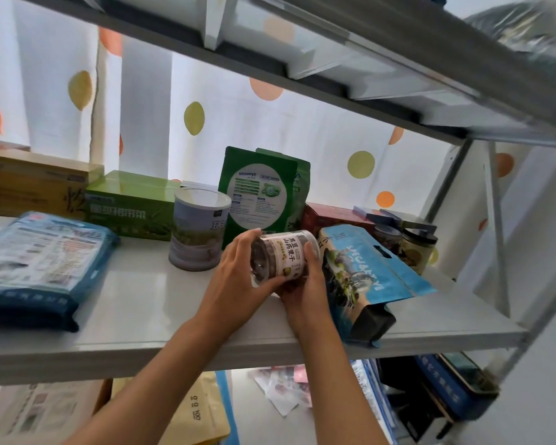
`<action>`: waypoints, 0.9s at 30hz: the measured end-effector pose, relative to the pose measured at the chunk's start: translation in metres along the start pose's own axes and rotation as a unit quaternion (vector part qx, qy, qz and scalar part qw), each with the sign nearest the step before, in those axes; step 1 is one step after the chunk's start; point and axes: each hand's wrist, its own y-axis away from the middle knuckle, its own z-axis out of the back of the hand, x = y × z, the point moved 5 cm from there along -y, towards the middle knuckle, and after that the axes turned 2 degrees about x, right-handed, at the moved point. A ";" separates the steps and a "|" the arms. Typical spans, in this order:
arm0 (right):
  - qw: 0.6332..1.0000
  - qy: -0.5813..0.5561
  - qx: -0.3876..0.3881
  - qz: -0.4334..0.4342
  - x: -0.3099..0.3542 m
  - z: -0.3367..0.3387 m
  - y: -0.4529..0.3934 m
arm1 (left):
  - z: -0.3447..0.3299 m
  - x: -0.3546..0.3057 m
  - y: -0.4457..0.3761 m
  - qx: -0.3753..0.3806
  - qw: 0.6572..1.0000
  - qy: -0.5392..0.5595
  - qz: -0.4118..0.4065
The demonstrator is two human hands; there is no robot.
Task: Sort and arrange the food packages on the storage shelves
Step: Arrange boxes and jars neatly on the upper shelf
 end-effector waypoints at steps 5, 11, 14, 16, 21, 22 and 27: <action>0.999 0.020 0.018 -0.020 -0.001 -0.002 0.004 | 0.000 0.015 -0.001 0.018 0.985 0.086 0.146; 0.999 0.047 0.012 0.000 0.003 0.000 0.004 | 0.006 0.011 0.000 -0.017 0.992 0.074 0.101; 0.998 0.056 0.013 -0.009 0.002 -0.003 0.003 | 0.009 0.004 0.001 -0.033 0.997 0.038 0.053; 0.998 0.067 0.007 -0.001 0.001 -0.004 0.003 | 0.006 -0.003 0.001 -0.018 1.000 0.004 -0.003; 1.000 0.025 -0.017 -0.001 -0.001 -0.002 0.005 | -0.003 -0.005 0.003 0.024 0.998 -0.045 -0.048; 1.000 0.021 -0.019 -0.002 -0.001 -0.001 0.004 | -0.002 -0.004 0.002 0.026 0.998 -0.039 -0.039; 1.000 0.021 0.002 0.007 0.001 0.001 0.007 | 0.001 0.006 -0.001 0.029 0.996 0.027 0.074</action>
